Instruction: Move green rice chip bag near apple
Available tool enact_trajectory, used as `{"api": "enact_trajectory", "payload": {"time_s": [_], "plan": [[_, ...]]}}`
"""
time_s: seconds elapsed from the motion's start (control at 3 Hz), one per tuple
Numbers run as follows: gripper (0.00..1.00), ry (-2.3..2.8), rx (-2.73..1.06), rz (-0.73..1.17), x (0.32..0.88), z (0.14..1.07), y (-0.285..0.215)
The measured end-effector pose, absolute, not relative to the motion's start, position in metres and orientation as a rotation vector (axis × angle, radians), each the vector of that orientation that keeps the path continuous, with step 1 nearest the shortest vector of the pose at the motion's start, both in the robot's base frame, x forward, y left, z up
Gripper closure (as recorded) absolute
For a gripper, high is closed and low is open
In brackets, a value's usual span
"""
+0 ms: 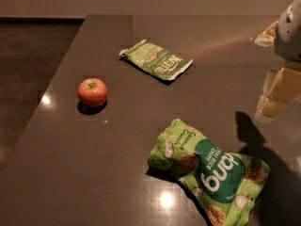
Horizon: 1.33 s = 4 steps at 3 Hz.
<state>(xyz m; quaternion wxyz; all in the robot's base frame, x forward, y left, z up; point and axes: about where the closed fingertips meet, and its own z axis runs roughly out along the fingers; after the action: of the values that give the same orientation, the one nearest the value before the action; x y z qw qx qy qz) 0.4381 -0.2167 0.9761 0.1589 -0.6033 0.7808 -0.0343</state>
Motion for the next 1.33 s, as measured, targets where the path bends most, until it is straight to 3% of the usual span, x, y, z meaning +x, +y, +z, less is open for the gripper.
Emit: {"api": "enact_trajectory", "payload": {"time_s": [1.33], "plan": [[0.0,2.231,-1.781,0.058,0.384,0.951,-0.181]]}}
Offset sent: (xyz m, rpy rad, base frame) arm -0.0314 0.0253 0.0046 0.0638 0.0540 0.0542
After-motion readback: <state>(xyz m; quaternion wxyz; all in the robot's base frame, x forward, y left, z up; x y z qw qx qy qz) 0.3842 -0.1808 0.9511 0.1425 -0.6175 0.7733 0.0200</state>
